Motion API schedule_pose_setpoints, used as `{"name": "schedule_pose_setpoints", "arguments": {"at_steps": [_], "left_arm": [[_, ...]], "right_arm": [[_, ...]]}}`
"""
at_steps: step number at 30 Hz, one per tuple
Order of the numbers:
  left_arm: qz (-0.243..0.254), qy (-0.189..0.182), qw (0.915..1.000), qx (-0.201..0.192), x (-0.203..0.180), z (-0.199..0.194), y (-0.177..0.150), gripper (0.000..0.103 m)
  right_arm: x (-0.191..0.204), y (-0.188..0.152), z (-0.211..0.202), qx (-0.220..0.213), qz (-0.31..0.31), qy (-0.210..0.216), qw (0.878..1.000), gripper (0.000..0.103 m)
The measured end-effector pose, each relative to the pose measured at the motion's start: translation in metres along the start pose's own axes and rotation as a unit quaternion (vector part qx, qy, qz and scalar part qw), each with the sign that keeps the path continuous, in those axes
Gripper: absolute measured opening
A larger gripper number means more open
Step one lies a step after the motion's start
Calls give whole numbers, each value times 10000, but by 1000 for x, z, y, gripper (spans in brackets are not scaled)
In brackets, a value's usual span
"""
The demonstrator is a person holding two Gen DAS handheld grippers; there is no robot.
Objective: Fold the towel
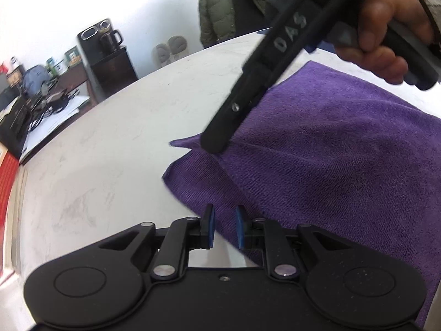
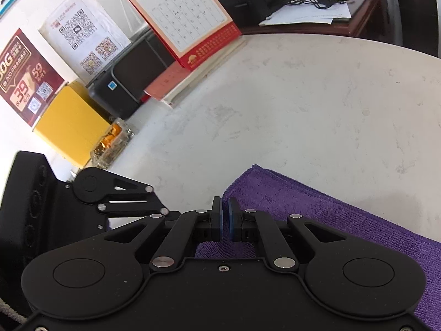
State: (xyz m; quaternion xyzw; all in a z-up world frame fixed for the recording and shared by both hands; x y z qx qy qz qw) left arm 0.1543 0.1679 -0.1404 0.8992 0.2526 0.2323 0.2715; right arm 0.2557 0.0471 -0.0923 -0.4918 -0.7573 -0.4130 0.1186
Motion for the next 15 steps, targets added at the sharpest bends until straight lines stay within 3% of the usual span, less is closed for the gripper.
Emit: {"name": "schedule_pose_setpoints", "arguments": {"at_steps": [6, 10, 15], "left_arm": [[-22, -380, 9993, -65, -11, 4, -2, 15], [-432, -570, 9973, -150, -5, 8, -6, 14], [-463, -604, 9969, -179, -5, 10, -6, 14]], "right_arm": [[-3, 4, -2, -22, 174, 228, 9996, 4], [-5, 2, 10, 100, 183, 253, 9995, 4], [-3, 5, 19, 159, 161, 373, 9990, 4]]}}
Point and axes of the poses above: each gripper's, at about its wrist camera, not at the fingertips, and z roughly the way its jaws point, x to its left, y to its top, the point moved 6 cm from there along z, roughly the way its jaws point, and after that the axes turned 9 degrees about z, right-handed, at the moved point
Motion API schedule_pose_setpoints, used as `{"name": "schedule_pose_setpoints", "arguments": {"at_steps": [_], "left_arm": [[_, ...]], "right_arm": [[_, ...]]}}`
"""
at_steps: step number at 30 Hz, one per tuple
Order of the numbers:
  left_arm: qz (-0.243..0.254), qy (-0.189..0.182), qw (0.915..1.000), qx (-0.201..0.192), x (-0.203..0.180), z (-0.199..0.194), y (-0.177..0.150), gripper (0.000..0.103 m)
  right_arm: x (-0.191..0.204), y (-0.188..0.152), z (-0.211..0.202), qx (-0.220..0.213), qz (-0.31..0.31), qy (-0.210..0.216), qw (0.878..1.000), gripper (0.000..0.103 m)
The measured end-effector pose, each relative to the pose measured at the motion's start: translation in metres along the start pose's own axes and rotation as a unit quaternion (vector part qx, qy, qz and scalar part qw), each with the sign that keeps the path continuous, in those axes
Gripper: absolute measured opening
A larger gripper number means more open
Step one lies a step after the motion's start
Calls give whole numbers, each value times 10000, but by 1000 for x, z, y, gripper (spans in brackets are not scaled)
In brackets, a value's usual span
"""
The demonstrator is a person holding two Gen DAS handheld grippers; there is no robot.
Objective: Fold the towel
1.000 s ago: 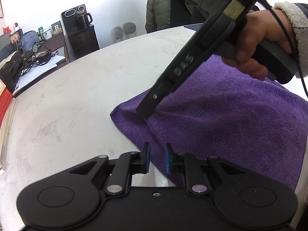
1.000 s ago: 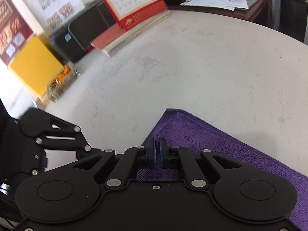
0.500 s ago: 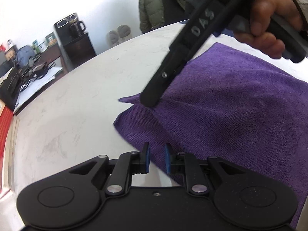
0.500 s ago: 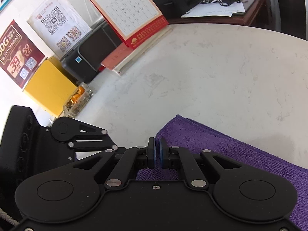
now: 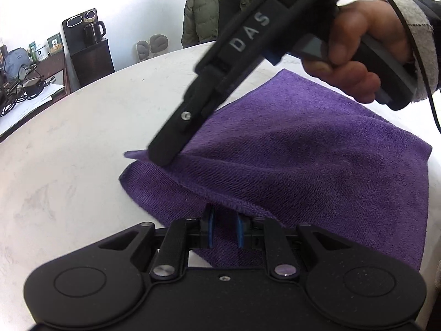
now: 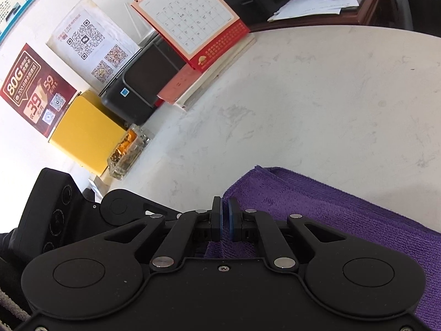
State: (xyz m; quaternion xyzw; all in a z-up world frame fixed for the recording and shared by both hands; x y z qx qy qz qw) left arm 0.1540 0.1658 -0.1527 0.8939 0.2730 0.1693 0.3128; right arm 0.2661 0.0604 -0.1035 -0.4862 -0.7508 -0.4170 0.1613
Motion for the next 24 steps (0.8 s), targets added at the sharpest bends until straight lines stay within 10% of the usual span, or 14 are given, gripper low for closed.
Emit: {"name": "schedule_pose_setpoints", "arguments": {"at_steps": [24], "left_arm": [[0, 5, 10000, 88, -4, -5, 1, 15]], "right_arm": [[0, -1, 49, 629, -550, -24, 9965, 4]]}}
Point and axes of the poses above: each gripper's, at about its wrist camera, not at the fingertips, and z roughly the way its jaws point, x to its left, y to its top, the point moved 6 cm from there along z, roughly the way its jaws point, and after that the axes turned 9 degrees about z, right-handed, at the moved point
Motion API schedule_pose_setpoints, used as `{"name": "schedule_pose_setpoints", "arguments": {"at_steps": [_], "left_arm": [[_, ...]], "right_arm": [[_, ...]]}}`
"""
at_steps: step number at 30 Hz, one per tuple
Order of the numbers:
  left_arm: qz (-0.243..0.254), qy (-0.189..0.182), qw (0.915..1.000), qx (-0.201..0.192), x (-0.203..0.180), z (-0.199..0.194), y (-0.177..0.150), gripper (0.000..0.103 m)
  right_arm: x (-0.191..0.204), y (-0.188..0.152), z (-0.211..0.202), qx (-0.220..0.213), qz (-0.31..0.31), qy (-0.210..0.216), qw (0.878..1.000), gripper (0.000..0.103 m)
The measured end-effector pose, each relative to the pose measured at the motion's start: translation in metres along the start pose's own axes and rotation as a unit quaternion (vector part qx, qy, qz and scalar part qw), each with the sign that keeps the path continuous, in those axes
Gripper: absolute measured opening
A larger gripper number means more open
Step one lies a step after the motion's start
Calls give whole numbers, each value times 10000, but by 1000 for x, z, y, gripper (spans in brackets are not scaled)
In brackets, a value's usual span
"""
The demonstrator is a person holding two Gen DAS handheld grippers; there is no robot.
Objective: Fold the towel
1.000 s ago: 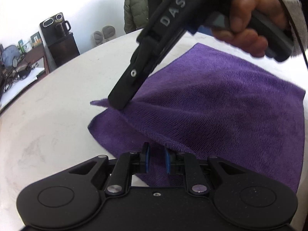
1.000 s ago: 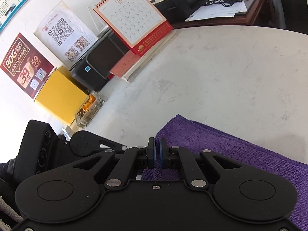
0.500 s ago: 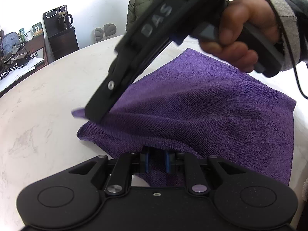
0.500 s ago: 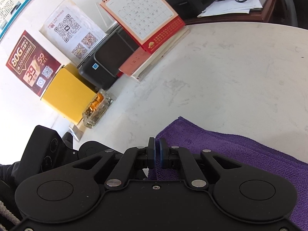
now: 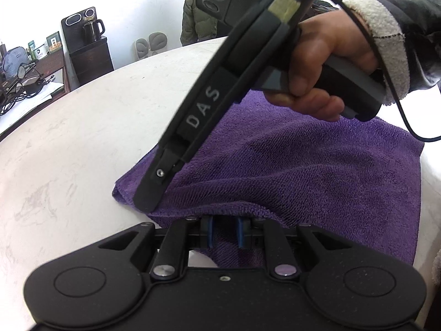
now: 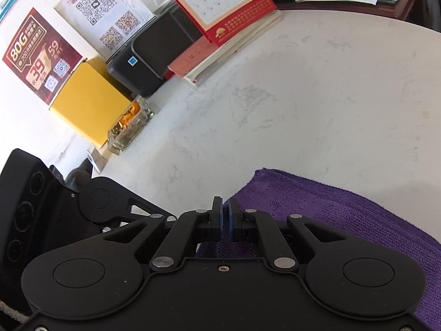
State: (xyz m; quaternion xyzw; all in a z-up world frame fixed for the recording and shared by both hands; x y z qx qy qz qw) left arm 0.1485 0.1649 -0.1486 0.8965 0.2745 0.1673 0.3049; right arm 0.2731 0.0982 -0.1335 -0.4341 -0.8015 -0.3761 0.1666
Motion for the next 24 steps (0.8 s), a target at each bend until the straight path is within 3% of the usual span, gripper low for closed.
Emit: {"name": "schedule_pose_setpoints", "arguments": {"at_steps": [18, 24], "left_arm": [[-820, 314, 9955, 361, -19, -49, -39, 15], [-1236, 356, 9916, -119, -35, -82, -27, 15]], "right_arm": [[1, -8, 13, 18, -3, -272, 9996, 3], [1, -7, 14, -21, 69, -309, 9995, 3]]}}
Point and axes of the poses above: each gripper's, at about its wrist camera, not at the fingertips, and z roughly the way its jaws point, x to its left, y to its top, the point moved 6 cm from there along z, roughly the way its jaws point, and after that the axes turned 9 degrees about z, right-handed, at the moved point
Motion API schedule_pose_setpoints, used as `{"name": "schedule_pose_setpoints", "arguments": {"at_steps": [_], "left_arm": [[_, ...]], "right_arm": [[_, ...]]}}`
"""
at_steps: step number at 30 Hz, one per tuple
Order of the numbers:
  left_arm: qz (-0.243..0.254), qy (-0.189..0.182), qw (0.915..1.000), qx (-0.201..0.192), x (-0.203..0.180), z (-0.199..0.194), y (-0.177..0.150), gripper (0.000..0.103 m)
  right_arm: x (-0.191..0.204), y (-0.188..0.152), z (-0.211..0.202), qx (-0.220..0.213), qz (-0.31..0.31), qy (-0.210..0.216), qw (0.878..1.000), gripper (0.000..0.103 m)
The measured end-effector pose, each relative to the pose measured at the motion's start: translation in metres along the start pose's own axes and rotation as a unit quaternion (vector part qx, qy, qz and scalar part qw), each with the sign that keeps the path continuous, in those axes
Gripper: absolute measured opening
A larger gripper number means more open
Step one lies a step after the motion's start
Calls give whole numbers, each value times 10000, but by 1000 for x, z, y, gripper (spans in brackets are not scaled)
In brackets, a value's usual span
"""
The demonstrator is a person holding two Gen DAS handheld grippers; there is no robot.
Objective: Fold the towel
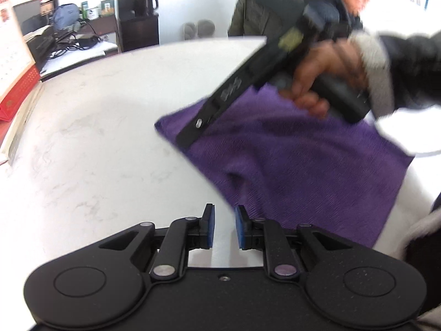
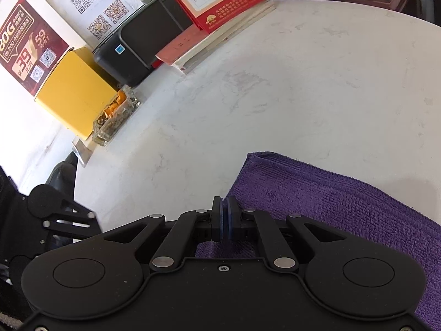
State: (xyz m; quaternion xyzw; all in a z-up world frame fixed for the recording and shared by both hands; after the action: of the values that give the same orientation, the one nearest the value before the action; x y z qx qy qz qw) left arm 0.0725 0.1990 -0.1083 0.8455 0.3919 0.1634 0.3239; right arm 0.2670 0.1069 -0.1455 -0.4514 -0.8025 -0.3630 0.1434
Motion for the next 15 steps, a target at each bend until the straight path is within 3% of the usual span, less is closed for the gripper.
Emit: {"name": "schedule_pose_setpoints", "arguments": {"at_steps": [7, 11, 15], "left_arm": [[526, -433, 9977, -58, -43, 13, 15, 15], [621, -589, 9963, 56, -54, 26, 14, 15], [591, -595, 9963, 188, -59, 35, 8, 15]], "right_arm": [[4, 0, 1, -26, -6, -145, 9999, 3], [10, 0, -3, -153, -67, -123, 9998, 17], [19, 6, -31, -623, -46, 24, 9980, 29]]}}
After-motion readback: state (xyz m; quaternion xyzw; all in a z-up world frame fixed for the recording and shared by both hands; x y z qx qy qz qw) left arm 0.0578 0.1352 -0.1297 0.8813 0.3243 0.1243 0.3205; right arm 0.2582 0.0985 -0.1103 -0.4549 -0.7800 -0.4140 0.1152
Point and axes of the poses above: each gripper's, at about its wrist camera, not at the fingertips, and z roughly the way its jaws point, x to its left, y to its top, the point moved 6 cm from there along z, roughly the way its jaws point, and after that the axes turned 9 degrees about z, right-handed, at the moved point
